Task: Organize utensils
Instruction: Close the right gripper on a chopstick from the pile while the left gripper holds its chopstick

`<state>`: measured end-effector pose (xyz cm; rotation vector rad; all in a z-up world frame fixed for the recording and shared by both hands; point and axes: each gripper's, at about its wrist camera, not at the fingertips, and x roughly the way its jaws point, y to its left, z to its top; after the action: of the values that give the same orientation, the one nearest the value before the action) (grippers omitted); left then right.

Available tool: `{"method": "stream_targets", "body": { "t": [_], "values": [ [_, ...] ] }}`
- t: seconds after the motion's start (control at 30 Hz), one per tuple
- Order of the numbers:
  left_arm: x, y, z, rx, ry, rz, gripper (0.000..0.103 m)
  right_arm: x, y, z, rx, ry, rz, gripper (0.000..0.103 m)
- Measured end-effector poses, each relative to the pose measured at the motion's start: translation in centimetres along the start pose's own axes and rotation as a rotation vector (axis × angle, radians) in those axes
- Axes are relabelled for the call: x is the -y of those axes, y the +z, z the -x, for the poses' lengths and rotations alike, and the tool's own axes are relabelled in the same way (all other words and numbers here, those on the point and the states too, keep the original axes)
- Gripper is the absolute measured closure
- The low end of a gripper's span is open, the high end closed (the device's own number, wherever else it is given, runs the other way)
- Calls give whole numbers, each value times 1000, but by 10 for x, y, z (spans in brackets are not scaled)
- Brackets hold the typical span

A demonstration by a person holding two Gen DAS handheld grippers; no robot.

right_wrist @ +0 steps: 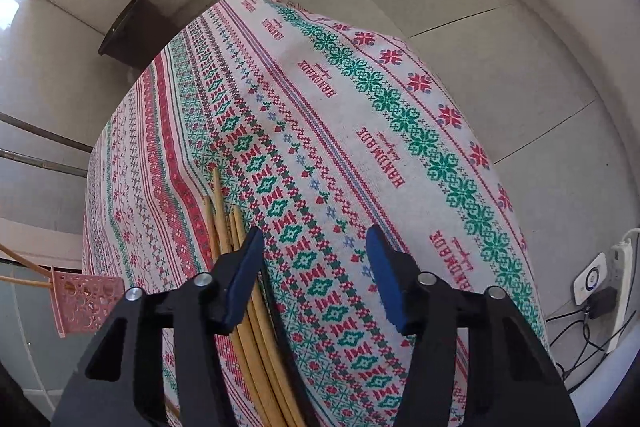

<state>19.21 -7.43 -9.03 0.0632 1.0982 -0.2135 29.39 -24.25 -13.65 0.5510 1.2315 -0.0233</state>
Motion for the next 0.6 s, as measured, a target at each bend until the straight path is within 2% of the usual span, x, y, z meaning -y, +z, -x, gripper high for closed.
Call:
{"method": "stream_targets", "body": {
  "t": [0.07, 0.23, 0.6],
  "values": [
    [-1, -8, 10, 11, 5, -12, 99, -5, 2, -3, -4, 28, -1, 59],
    [-12, -15, 24, 36, 9, -13, 99, -22, -1, -9, -19, 67, 24, 63],
    [-47, -24, 50, 60, -2, 58, 99, -45, -5, -19, -3, -55, 147, 73]
  ]
}}
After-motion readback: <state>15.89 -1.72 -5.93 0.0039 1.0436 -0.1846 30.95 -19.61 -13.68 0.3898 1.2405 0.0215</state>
